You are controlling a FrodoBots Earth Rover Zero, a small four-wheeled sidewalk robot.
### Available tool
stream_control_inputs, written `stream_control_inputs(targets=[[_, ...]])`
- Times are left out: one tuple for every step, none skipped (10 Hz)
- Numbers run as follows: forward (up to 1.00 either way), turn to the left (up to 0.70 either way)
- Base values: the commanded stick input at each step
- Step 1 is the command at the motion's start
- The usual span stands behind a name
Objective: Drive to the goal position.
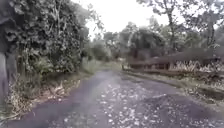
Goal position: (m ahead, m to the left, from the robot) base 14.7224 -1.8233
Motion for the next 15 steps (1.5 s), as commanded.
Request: stream_control_inputs(targets=[[0.45, 0.02], [0.45, 0.02], [0.45, 0.02], [0.45, 0.02], [0.45, 0.02], [0.45, 0.02], [0.45, 0.02], [0.53, 0.01], [0.60, 0.01], [0.60, 0.01], [0.54, 0.01], [0.45, 0.02], [0.45, 0.02], [0.45, 0.02], [0.45, 0.02]])
